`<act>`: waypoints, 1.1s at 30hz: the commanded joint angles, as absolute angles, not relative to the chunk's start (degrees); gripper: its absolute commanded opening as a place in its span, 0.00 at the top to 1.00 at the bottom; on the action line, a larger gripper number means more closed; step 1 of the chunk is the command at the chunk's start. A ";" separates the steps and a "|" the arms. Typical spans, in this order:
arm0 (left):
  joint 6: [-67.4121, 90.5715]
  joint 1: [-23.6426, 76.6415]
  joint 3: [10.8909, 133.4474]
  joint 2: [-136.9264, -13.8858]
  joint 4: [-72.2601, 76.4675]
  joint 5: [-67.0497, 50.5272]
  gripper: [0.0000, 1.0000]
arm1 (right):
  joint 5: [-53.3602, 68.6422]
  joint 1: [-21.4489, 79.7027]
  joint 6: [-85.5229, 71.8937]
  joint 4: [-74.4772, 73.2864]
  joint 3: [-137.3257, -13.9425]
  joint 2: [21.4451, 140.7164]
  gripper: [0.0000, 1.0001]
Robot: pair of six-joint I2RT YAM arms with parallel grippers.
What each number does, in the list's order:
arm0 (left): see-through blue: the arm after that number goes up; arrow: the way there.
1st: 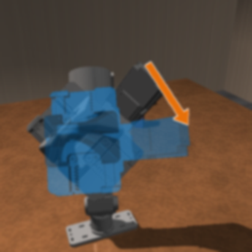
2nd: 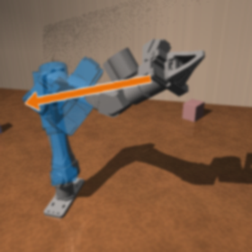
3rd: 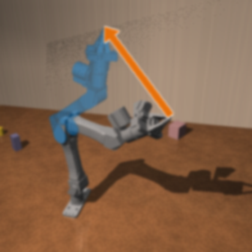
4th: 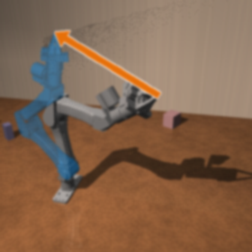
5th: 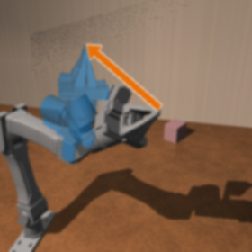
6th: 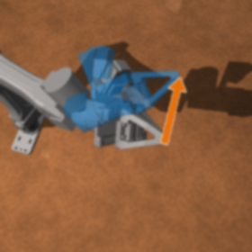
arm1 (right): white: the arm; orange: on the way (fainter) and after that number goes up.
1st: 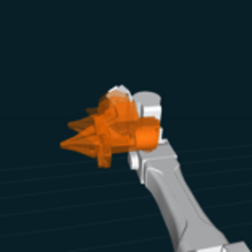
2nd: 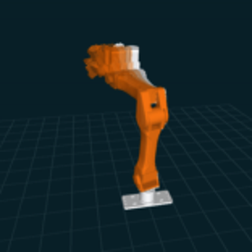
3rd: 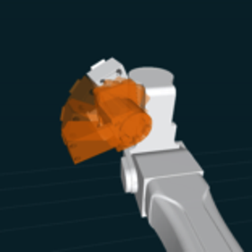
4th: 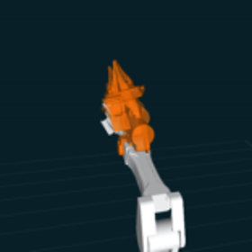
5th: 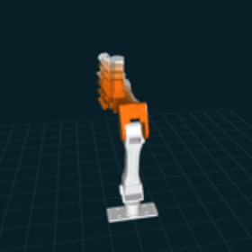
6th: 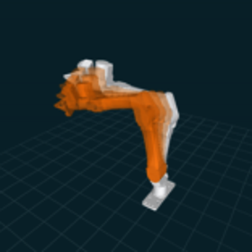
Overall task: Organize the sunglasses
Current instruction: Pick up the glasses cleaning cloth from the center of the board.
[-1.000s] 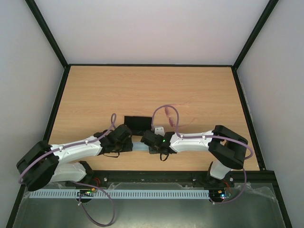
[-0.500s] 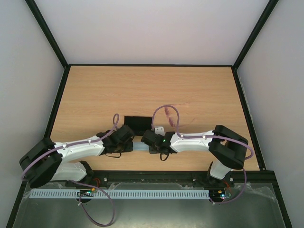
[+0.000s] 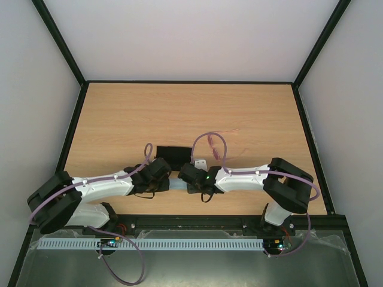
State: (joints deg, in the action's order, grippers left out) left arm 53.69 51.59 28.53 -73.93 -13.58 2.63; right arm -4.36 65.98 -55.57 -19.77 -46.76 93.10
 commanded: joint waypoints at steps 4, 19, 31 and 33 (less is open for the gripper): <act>54.62 52.17 29.13 -74.35 -14.14 3.13 0.98 | -2.75 65.77 -55.73 -18.55 -44.74 93.35 0.99; 54.95 52.20 32.38 -69.05 -18.10 5.53 0.98 | -4.61 65.74 -55.37 -22.02 -47.93 90.86 0.99; 55.27 52.12 32.43 -67.68 -19.06 5.71 0.98 | -5.97 65.82 -55.17 -24.35 -49.55 88.05 0.99; 55.29 52.13 32.34 -67.55 -19.26 5.88 0.98 | -5.99 65.74 -55.20 -24.38 -49.63 87.90 0.99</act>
